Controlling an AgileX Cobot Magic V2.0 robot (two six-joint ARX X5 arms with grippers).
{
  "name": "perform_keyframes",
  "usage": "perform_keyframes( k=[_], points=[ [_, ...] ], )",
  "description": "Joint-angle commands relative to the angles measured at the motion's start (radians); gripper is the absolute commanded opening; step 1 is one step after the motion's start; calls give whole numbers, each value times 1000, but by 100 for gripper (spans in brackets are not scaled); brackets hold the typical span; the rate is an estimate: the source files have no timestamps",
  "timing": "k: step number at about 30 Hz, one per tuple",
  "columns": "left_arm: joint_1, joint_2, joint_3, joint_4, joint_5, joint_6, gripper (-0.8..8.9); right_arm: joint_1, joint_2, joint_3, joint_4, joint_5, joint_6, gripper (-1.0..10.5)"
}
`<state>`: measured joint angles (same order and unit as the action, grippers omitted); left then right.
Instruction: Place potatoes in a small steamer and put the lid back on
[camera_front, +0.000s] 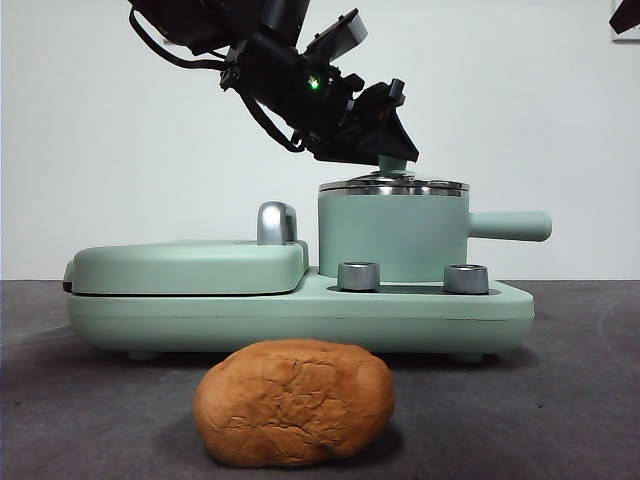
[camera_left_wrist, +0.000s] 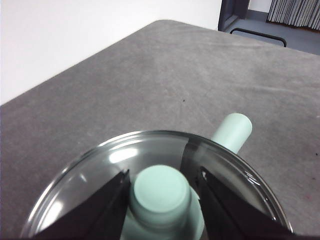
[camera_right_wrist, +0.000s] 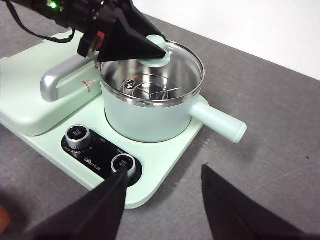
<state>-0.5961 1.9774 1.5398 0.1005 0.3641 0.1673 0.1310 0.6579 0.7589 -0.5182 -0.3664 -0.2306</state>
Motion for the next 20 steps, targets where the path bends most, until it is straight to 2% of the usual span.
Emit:
perform_keyframes(
  k=[1, 5, 9, 20],
  points=[
    [-6, 32, 26, -5, -9, -4, 218, 4, 5, 19, 10, -1, 10, 235],
    [-6, 34, 26, -17, -9, -3, 199, 4, 5, 19, 10, 0, 10, 235],
    [-6, 34, 26, -13, -10, 0, 6, 4, 5, 19, 10, 0, 10, 234],
    [-6, 27, 26, 5, -10, 31, 6, 4, 5, 19, 10, 0, 10, 234]
  ],
)
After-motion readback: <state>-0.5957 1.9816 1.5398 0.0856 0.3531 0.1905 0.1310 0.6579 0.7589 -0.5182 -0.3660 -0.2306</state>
